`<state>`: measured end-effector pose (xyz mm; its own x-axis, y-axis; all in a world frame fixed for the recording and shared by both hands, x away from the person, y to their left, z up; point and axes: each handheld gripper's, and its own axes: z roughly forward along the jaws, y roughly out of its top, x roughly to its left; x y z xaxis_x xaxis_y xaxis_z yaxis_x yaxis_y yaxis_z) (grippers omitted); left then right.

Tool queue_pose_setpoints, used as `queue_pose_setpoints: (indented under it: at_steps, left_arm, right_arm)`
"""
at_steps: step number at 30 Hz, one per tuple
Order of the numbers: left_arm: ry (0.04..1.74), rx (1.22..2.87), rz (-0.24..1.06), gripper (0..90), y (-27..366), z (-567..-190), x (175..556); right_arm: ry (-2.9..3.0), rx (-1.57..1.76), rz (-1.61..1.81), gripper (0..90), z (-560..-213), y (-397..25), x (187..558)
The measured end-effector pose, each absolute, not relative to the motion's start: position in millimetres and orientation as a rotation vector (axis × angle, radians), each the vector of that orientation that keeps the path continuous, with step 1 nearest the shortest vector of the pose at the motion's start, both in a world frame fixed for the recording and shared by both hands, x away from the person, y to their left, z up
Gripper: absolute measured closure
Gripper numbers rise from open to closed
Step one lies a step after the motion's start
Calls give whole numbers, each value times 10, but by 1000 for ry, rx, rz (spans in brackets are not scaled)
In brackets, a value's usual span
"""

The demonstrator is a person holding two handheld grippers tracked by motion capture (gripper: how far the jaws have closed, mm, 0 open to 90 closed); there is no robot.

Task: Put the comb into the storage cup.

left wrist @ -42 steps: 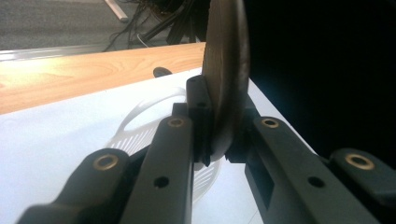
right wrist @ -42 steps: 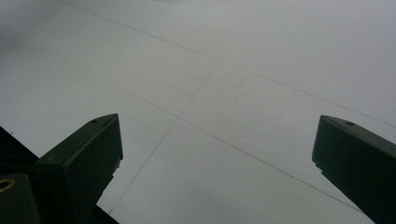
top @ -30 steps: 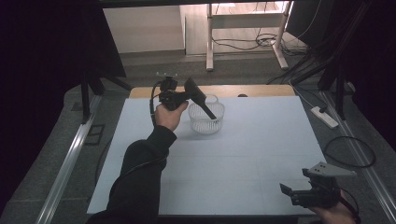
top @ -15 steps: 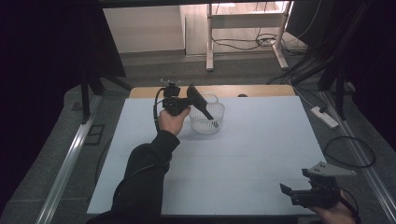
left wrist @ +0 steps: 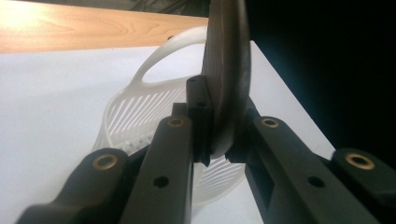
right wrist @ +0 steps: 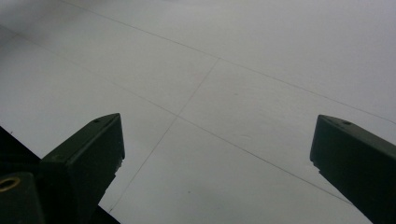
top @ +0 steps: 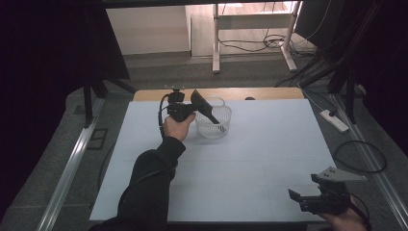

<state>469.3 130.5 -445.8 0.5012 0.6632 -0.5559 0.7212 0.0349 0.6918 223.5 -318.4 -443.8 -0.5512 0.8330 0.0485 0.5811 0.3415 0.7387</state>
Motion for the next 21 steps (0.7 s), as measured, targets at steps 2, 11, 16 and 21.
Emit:
queue_pose_setpoints:
  at_steps: [2, 11, 16, 21]
  left_arm:
    - [1211, 1651, -86, 829, 1337, -4512, 4699]
    - [1263, 1644, -103, 817, 1437, -4634, 4707]
    - [1272, 1647, -91, 760, 1444, -4648, 4711]
    - [1279, 1638, -73, 688, 1451, -4656, 4710]
  right_arm:
    - [2274, 1253, 1040, 37, -4439, -3183, 2236]
    - [2280, 1253, 1035, 38, -4440, -3177, 2240]
    - [2281, 1254, 1032, 38, -4440, -3177, 2240]
    - [2278, 1254, 1035, 38, -4440, -3180, 2239]
